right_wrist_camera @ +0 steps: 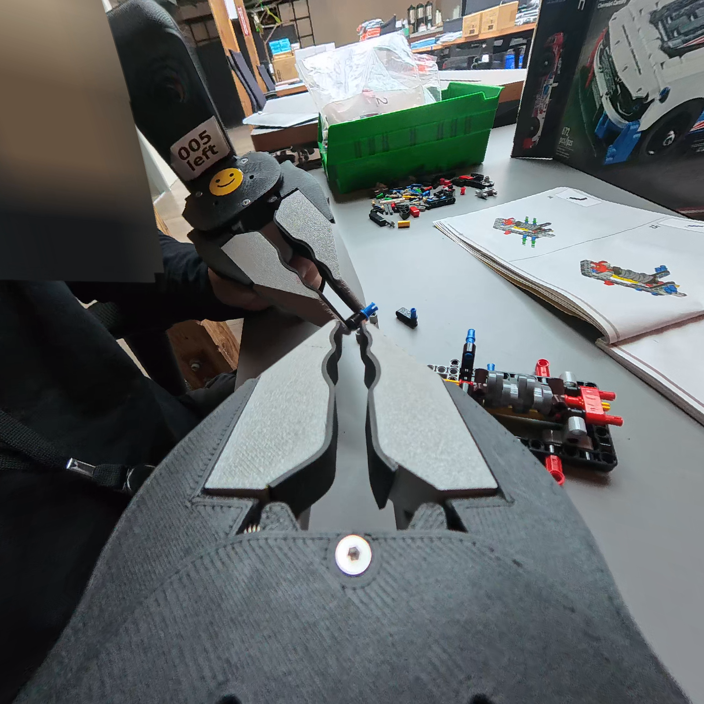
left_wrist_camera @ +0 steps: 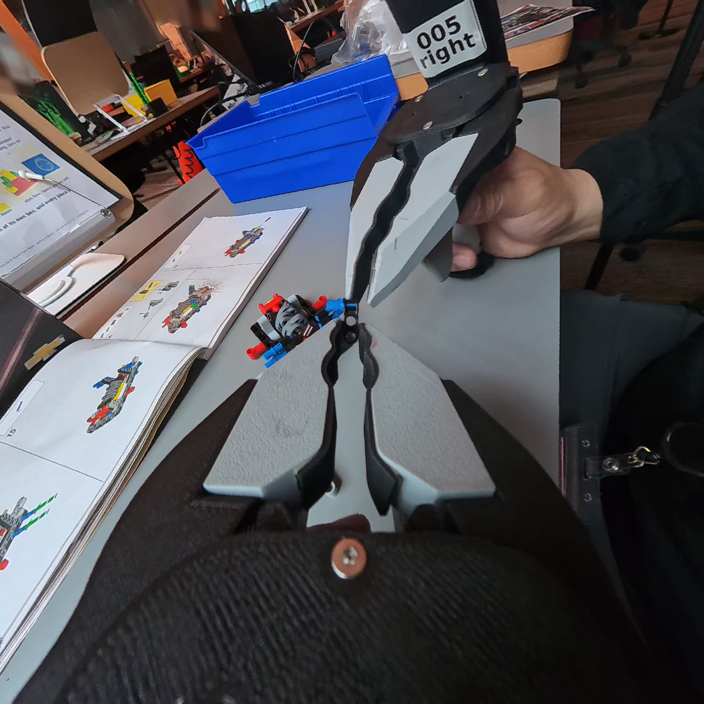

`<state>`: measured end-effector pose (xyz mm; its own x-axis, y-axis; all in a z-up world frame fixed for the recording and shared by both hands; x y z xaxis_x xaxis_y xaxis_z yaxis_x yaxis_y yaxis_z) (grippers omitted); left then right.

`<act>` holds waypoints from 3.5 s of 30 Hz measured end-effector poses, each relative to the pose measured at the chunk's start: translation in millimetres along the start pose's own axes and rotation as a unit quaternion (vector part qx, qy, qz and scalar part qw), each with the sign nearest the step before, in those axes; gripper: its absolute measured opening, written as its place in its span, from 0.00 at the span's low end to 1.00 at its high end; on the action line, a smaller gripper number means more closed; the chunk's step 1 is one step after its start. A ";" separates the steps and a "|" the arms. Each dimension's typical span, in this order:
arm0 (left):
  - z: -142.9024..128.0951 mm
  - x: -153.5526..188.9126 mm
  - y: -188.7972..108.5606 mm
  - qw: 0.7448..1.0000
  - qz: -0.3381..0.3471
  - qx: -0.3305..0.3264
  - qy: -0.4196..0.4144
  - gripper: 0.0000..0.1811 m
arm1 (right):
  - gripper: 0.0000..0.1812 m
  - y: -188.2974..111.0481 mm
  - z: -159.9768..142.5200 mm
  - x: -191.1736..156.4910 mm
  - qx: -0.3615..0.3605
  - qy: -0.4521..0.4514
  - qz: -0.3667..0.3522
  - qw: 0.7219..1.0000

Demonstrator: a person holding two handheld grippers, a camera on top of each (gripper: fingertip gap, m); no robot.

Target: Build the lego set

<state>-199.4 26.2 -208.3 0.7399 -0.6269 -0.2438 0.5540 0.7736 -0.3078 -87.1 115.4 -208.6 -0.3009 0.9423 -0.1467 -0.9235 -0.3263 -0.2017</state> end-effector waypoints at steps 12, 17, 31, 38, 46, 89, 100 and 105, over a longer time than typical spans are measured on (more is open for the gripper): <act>-2.0 0.9 5.1 0.999 0.033 -0.028 0.005 0.03 | 0.06 4.4 1.4 4.9 0.013 0.055 -0.005 0.998; -1.9 2.4 6.4 0.999 0.035 -0.035 0.009 0.03 | 0.05 7.2 0.2 4.7 -0.001 0.050 -0.017 0.999; -3.3 0.2 7.4 0.999 0.038 -0.035 -0.004 0.03 | 0.03 8.0 -0.2 5.6 -0.008 0.044 -0.042 0.998; -5.6 -3.9 7.7 0.998 0.027 -0.033 -0.038 0.08 | 0.03 4.7 0.8 7.4 0.005 0.051 -0.045 0.998; -7.0 -0.3 9.6 0.998 0.028 -0.048 -0.016 0.03 | 0.03 6.3 0.2 6.8 -0.001 0.053 -0.033 0.998; -20.6 -24.4 -8.9 0.835 -0.332 -0.184 -0.400 0.03 | 0.11 28.9 -6.0 -50.7 -0.209 -0.431 -0.114 0.871; -26.1 -12.2 -9.1 0.783 -0.399 -0.244 -0.410 0.03 | 0.09 40.7 -5.4 -77.4 -0.238 -0.541 -0.054 0.805; -25.9 -10.4 -10.2 0.793 -0.389 -0.240 -0.402 0.03 | 0.04 45.8 -9.9 -75.0 -0.254 -0.543 -0.063 0.798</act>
<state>-222.6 22.4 -226.4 0.3568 -0.4855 0.7981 0.8958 -0.0645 -0.4397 -104.5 29.0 -216.4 -0.4969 0.3892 0.7756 -0.8303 0.0468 -0.5554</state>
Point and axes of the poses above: each gripper's, where its closed fingertips meet, y out along the fingers, z out of its top, x = y × z across the jaws, the point moved 8 cm from there along -y, back along the fingers, and after that the axes turned 3 degrees about -z, right-handed, at the moved point
